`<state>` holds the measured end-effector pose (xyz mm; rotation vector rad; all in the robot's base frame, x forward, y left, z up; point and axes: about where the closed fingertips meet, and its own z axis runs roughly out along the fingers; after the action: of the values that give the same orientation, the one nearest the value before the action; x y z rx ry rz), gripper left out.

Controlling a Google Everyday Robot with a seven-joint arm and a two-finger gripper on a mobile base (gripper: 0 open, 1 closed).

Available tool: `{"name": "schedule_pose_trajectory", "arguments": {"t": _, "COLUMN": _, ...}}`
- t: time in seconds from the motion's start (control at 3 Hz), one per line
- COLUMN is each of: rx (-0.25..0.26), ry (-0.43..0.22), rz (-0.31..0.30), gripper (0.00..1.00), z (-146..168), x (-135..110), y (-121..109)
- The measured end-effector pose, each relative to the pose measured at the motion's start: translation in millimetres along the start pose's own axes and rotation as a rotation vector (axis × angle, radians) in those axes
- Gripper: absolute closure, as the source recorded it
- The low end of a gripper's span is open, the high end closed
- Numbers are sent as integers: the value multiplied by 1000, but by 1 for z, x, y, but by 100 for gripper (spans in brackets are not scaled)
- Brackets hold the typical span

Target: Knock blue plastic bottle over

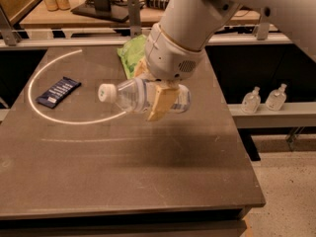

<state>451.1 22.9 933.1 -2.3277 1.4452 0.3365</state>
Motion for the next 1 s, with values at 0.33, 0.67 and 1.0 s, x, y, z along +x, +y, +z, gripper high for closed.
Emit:
{"name": "schedule_pose_trajectory", "arguments": {"t": 0.33, "rx": -24, "ry": 153, "rz": -4, "gripper": 100, "z": 14, "x": 19, "y": 3}}
{"name": "schedule_pose_trajectory", "arguments": {"t": 0.67, "rx": -49, "ry": 243, "rz": -2, "gripper": 82, "z": 26, "x": 25, "y": 9}}
{"name": "schedule_pose_trajectory", "arguments": {"t": 1.0, "rx": -92, "ry": 302, "rz": 2, "gripper": 58, "z": 42, "x": 27, "y": 17}}
